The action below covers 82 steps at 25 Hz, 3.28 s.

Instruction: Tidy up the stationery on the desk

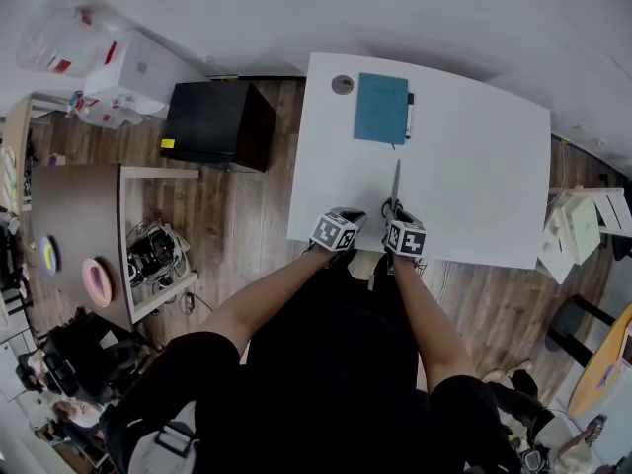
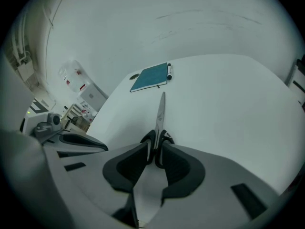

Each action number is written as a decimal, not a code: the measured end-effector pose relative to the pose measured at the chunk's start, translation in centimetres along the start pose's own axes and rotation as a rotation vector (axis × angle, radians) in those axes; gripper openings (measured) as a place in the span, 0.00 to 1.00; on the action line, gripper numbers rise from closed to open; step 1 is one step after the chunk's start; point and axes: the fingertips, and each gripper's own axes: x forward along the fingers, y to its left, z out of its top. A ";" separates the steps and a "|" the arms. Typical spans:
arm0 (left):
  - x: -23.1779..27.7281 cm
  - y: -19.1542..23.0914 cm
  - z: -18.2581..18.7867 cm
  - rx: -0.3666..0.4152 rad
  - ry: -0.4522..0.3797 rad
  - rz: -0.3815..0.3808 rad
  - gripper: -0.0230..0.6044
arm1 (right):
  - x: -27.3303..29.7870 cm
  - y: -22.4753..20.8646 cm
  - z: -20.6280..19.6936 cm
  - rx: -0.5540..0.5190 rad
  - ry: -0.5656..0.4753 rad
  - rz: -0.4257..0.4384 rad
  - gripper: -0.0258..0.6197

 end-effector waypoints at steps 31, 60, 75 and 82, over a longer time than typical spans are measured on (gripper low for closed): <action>3.0 -2.7 4.7 0.006 -0.055 -0.030 0.07 | -3.9 -6.3 7.3 0.018 -0.126 -0.118 0.18; 5.7 1.7 14.3 -0.088 -0.090 0.114 0.07 | 7.7 -10.3 22.4 0.068 -0.081 -0.073 0.18; 3.6 3.8 11.7 -0.114 -0.083 0.111 0.07 | 8.0 -9.5 21.9 -0.009 -0.093 -0.160 0.18; 2.1 4.5 12.4 -0.113 -0.124 0.120 0.07 | 7.1 -9.6 21.7 0.007 -0.107 -0.163 0.18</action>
